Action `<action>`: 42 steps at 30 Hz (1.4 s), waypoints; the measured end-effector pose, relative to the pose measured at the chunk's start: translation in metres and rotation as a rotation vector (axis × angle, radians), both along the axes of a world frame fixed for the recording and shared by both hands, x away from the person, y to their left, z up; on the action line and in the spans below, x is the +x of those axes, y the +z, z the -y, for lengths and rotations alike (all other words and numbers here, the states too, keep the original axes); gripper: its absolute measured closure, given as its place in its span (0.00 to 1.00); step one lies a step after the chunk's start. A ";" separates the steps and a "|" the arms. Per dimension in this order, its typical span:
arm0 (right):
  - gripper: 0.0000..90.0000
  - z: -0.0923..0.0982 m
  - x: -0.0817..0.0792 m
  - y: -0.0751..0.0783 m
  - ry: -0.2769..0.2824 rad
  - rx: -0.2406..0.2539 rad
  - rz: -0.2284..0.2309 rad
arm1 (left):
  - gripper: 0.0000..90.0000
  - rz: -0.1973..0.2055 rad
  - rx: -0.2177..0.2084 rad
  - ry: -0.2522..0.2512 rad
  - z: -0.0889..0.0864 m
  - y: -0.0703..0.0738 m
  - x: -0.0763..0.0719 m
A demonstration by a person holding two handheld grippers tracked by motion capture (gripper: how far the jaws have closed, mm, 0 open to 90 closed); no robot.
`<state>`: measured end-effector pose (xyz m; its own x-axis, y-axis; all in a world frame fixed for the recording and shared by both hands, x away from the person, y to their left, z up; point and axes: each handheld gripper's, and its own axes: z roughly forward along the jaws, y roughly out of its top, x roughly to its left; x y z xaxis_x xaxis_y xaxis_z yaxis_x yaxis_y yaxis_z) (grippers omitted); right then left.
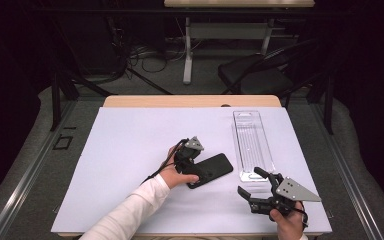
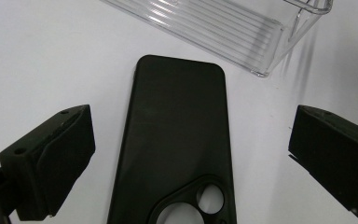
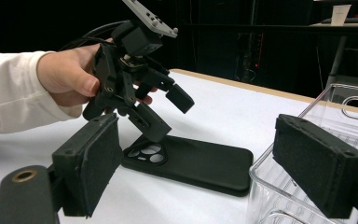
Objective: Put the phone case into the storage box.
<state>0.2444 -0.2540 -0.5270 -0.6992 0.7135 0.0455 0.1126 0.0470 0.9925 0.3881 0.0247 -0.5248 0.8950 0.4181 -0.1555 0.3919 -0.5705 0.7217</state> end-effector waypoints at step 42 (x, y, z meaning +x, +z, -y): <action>0.16 0.001 0.000 0.000 0.004 0.004 0.001 | 0.01 0.011 0.147 -0.050 0.026 -0.036 0.012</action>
